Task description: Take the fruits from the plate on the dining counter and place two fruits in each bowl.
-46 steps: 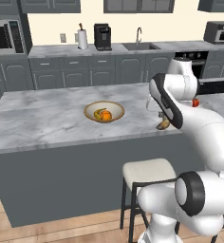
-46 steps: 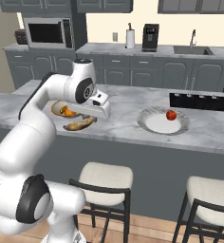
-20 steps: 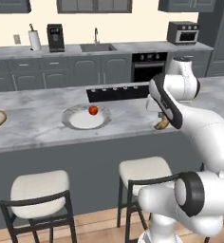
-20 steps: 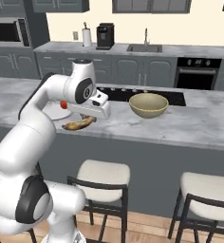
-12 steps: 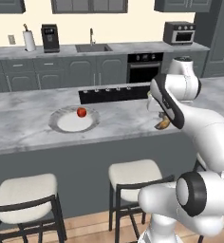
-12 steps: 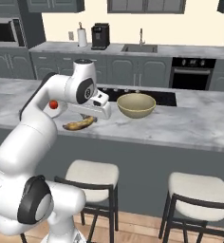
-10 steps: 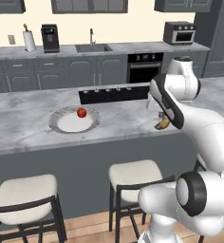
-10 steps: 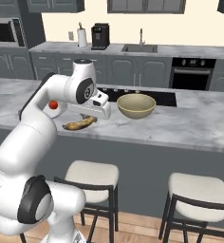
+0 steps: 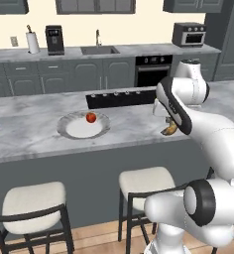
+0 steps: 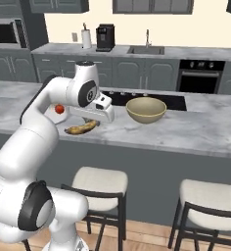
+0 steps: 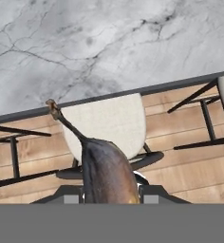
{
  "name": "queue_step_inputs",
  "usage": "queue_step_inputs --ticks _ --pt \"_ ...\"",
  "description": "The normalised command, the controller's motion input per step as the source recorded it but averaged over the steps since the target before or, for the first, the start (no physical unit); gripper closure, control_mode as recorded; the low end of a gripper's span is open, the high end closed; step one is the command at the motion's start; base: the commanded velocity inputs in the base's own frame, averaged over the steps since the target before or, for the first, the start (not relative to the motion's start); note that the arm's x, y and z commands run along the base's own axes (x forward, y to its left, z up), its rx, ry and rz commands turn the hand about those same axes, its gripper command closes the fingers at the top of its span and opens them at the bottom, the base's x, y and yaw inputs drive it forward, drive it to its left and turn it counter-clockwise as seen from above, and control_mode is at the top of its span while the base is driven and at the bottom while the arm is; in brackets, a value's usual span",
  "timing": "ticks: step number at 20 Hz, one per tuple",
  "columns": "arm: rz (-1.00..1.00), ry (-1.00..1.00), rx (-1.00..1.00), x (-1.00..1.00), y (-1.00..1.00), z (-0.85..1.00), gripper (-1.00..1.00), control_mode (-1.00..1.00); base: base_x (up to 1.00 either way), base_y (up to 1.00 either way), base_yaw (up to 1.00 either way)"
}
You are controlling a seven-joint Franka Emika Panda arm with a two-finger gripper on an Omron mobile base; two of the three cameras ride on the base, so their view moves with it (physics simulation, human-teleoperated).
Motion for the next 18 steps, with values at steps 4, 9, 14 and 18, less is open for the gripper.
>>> queue_step_inputs --ticks 4,9,14,18 --pt "0.0 0.0 0.0 0.0 0.0 0.0 1.0 1.0 0.32 0.26 0.0" --pt "0.0 0.0 0.0 0.0 0.0 0.0 1.0 1.0 0.54 -0.01 0.0" --pt "0.0 0.0 0.0 0.0 0.0 0.0 1.0 1.0 0.55 -0.01 0.0" --pt "0.0 0.0 0.0 0.29 -0.07 0.0 1.0 -1.0 0.25 0.0 0.0"
